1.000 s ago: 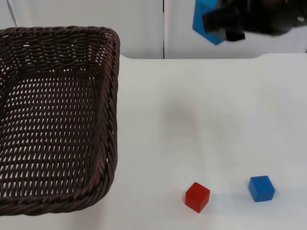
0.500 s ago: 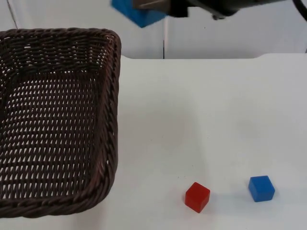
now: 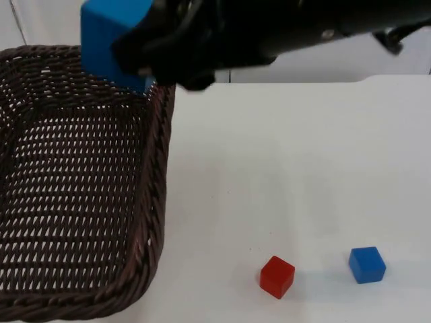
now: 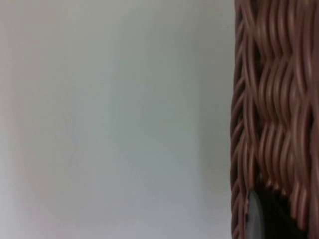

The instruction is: Pick up the basket with the left hand and place the largest block into the basket with the right hand.

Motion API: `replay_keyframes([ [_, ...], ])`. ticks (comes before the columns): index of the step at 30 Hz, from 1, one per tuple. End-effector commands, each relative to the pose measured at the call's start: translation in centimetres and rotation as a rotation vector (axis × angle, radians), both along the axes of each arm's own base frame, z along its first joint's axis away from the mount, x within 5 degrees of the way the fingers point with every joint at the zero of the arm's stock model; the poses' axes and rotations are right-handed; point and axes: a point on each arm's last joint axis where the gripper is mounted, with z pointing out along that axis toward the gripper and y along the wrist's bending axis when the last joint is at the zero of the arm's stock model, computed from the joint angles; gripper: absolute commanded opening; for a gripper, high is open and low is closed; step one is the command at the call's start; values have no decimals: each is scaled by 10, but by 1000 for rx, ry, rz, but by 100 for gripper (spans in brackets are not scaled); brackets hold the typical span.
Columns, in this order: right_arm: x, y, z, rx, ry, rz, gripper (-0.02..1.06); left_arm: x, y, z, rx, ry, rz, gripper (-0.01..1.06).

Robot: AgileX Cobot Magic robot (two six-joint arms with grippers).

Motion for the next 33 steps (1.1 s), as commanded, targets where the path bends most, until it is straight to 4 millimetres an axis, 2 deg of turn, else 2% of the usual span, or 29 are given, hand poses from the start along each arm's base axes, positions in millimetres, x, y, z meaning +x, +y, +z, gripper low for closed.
replay_keyframes([
  [1, -1, 9, -4, -9, -7, 66, 0, -1, -2, 4, -23, -12, -6, 0],
  [10, 24, 45, -27, -23, 23, 92, 0, -2, -4, 4, -29, -8, -23, 0],
  [19, 41, 66, -49, -56, 22, 105, 0, -2, -4, 4, -29, -8, -23, 0],
  [29, 45, 67, -57, -104, -13, 102, 0, -2, -4, 4, -30, -11, -22, 0],
  [32, 45, 67, -57, -104, -13, 100, 5, -2, -4, 4, -30, -11, -22, 0],
  [33, 45, 67, -57, -104, -13, 100, 10, -2, -4, 4, -30, -11, -22, 0],
])
